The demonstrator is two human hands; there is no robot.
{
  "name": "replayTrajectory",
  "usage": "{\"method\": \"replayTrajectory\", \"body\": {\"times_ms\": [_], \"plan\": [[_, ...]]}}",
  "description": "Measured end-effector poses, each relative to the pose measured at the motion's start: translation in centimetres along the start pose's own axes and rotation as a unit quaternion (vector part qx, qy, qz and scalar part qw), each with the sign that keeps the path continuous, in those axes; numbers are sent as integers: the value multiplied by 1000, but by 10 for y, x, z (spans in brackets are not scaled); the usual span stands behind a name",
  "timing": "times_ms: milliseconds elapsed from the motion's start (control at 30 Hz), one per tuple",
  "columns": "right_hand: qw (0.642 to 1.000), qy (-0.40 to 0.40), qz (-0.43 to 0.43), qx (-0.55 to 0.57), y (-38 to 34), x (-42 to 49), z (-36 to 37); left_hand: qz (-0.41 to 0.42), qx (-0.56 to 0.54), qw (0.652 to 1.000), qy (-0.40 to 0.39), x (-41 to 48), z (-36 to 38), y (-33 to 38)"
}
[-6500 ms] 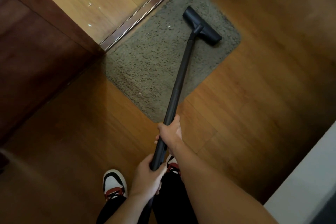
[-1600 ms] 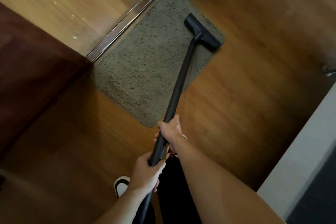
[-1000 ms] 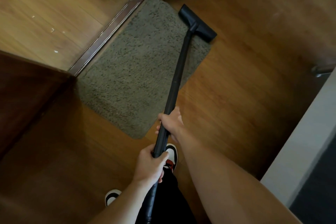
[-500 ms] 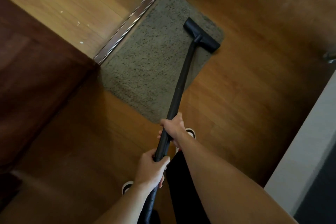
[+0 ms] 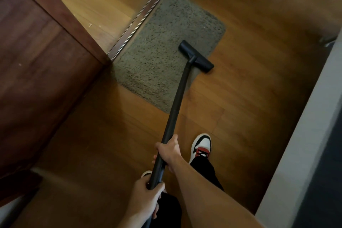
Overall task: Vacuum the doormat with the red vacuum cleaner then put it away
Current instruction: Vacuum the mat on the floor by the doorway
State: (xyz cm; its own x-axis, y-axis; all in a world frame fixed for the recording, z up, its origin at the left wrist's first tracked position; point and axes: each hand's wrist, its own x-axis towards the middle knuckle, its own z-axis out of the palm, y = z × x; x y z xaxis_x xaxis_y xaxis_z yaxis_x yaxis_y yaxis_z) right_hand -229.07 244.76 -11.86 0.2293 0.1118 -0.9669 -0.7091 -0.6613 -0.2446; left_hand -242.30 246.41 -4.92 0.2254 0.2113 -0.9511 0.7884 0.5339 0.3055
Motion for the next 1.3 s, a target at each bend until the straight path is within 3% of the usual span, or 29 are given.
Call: {"method": "replayTrajectory", "body": {"times_ms": [433,867,1067,1300], "plan": [[1000,1,-15,-26,6,11,-27,-20,-18,1000,1,11,35,-9],[998,-34,-34,-45,-77,50,-88,-11,-27,999,24,53,91,71],[996,-26,-45,-68,-139,63,-129,-6,-75,997,20,64,129,136],[996,-34,-49,-66,-206,76,-164,35,-49,997,54,74,165,205]]}}
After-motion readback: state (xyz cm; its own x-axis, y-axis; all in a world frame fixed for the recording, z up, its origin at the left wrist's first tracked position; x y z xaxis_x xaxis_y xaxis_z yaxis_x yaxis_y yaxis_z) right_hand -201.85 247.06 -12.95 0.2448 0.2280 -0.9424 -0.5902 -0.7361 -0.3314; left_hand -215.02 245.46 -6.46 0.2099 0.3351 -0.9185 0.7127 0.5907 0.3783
